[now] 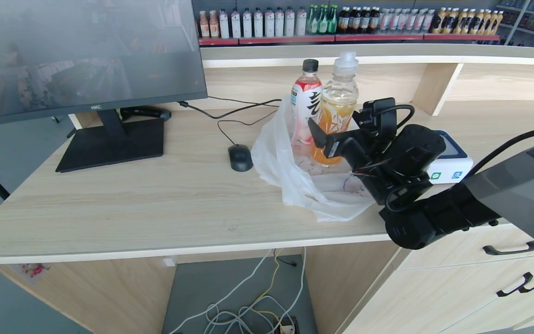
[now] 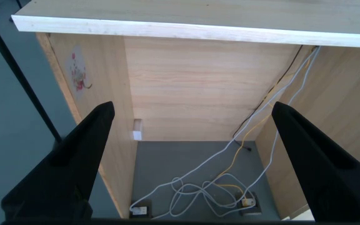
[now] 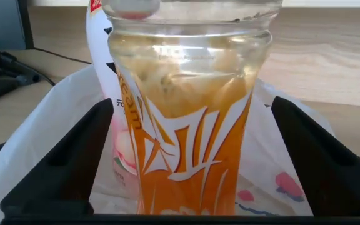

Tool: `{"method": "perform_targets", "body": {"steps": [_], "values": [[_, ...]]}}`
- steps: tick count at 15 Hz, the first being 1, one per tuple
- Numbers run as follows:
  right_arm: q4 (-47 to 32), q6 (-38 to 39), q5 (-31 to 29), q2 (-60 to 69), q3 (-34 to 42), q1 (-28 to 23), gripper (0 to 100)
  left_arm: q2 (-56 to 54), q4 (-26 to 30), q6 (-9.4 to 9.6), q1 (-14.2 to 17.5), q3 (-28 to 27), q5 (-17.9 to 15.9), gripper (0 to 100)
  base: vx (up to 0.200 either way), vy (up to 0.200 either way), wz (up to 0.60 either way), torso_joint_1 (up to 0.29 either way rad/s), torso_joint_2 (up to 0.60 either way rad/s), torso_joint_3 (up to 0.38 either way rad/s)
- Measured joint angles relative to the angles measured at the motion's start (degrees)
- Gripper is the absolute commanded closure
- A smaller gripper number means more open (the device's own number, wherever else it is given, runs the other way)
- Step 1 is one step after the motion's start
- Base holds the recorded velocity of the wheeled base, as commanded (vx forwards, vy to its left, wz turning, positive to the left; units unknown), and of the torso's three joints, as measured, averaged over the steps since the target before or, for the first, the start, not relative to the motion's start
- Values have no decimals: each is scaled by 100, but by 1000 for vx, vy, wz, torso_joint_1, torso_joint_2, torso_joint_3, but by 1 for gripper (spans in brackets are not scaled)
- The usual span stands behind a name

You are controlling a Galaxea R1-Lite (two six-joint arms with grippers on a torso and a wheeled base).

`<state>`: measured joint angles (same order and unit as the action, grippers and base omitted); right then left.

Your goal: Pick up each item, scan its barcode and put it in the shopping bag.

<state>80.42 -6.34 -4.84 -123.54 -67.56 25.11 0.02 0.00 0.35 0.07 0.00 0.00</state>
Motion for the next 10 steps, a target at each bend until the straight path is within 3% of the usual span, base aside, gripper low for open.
{"method": "perform_targets", "body": {"steps": [5, 10], "values": [[100, -37, -17, 879, 1057, 68, 0, 0, 0, 0, 0, 0, 0, 0, 0, 0, 0, 0, 0, 0], [201, -246, -22, 2848, 3562, 385, 0, 0, 0, 0, 0, 0, 0, 0, 0, 0, 0, 0, 0, 0]]}}
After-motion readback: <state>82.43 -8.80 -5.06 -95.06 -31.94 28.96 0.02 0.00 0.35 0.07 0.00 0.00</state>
